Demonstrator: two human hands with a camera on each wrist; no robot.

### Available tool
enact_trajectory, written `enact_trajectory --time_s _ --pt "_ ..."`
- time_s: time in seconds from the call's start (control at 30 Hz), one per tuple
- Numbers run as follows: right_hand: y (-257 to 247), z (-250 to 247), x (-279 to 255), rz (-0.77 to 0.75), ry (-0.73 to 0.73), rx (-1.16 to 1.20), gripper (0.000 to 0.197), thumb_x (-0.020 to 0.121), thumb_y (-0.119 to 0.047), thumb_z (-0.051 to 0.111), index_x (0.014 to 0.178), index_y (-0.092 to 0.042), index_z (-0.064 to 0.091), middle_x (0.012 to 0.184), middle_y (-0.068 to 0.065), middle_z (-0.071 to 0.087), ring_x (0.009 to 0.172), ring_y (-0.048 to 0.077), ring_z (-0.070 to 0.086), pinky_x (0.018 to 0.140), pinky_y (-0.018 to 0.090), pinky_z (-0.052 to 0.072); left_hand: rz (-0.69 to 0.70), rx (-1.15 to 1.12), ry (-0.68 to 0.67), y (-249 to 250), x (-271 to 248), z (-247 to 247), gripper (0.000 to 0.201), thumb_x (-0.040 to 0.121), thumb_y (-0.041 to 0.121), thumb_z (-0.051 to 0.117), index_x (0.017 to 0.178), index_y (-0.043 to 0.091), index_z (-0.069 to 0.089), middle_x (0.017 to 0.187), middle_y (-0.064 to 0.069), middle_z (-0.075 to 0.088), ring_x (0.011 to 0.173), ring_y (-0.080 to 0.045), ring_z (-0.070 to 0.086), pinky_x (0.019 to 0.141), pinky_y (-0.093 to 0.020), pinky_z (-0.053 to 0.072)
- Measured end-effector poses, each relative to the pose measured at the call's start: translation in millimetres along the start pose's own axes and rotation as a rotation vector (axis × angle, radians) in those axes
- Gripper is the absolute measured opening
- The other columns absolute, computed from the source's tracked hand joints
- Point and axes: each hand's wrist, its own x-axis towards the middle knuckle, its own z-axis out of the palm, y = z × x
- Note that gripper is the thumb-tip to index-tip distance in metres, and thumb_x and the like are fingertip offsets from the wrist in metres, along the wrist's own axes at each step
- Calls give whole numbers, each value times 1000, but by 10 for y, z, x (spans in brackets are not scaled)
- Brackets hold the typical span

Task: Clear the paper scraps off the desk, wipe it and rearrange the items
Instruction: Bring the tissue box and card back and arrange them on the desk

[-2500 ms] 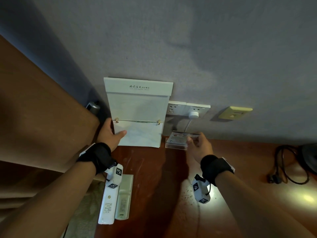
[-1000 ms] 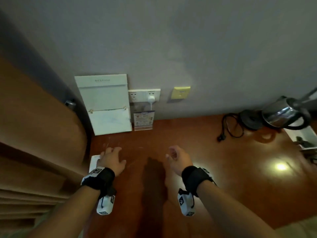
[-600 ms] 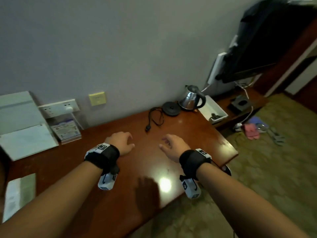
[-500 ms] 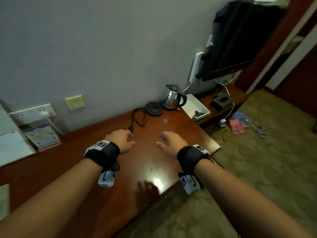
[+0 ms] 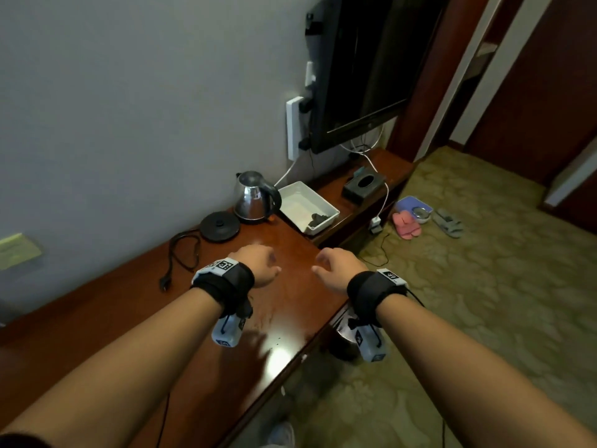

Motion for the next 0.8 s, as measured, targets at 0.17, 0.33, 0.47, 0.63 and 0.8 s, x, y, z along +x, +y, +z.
enact_trajectory --time_s 0.17,0.33,0.47,0.63,0.8 --pt "725 -424 493 115 15 -33 37 92 -46 55 122 -22 58 117 4 61 109 26 58 90 38 51 69 13 -37 640 926 -7 39 91 49 56 121 25 60 123 0 63 111 -22 60 93 -37 50" --pt "1516 -882 787 220 59 -8 36 93 -44 55 120 -22 60 120 5 59 112 27 57 93 36 48 154 49 -99 1393 1702 10 37 94 47 55 123 25 59 124 -3 62 111 -23 60 92 -34 50" --pt "2248 -1173 1006 287 69 19 36 93 -45 55 120 -22 60 122 5 60 112 24 57 93 34 48 217 63 -134 2066 2275 38 37 97 44 51 127 22 57 124 -4 62 113 -24 59 92 -32 49" --pt "3225 -1577 1491 286 74 13 36 94 -44 54 122 -21 59 123 4 59 112 24 56 94 37 48 174 18 -132 2847 2997 110 32 98 41 49 125 27 57 124 -1 60 112 -22 58 96 -39 49" --pt "4050 -2027 2140 215 12 -3 37 93 -44 55 122 -20 59 121 5 60 109 24 57 92 36 49 42 -65 -87 3378 3673 102 32 98 39 51 127 28 56 124 -1 58 111 -20 58 92 -36 50"
